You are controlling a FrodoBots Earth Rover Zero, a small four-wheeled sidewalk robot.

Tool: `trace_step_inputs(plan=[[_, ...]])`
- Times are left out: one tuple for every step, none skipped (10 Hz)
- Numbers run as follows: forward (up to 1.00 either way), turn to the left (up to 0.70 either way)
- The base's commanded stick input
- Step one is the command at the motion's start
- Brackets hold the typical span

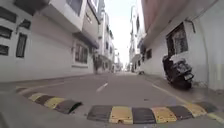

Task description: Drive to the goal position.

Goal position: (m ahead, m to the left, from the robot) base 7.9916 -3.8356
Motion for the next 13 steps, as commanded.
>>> trace_step_inputs(plan=[[0.85, -0.34], [0.85, -0.05], [0.85, -0.02], [0.85, -0.34], [0.85, -0.31], [0.85, 0.0], [0.85, 0.0], [0.85, 0.0], [0.85, 0.0], [0.85, 0.0], [0.85, 0.0], [0.85, -0.14], [0.85, -0.34]])
